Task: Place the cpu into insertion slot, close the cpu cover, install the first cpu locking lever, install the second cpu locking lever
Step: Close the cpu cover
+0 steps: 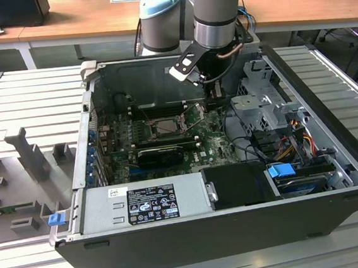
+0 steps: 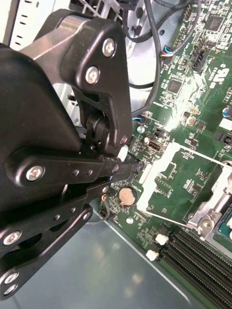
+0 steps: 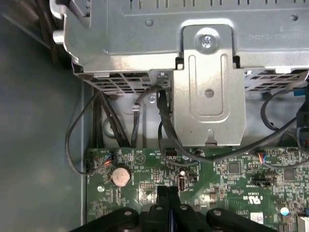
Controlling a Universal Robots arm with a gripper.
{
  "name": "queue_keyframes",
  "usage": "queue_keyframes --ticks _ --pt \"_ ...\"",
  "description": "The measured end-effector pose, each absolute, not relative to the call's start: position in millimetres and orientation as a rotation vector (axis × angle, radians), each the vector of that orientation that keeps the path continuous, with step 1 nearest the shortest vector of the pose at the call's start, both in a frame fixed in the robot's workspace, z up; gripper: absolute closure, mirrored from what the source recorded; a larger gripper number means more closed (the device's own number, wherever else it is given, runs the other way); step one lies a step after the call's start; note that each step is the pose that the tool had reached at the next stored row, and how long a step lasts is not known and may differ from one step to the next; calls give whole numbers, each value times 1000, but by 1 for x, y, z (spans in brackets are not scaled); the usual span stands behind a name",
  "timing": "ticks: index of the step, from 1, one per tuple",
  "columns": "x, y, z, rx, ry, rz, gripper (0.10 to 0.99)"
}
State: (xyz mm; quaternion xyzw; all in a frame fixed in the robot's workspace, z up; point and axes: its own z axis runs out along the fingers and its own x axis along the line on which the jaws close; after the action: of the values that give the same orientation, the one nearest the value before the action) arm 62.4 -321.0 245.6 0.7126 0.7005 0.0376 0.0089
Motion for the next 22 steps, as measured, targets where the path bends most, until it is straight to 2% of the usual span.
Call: queue_keyframes --ticks 6,22 --pt "62 -321 246 2267 2225 34 980" --pt "53 -321 246 2267 2227 31 980"
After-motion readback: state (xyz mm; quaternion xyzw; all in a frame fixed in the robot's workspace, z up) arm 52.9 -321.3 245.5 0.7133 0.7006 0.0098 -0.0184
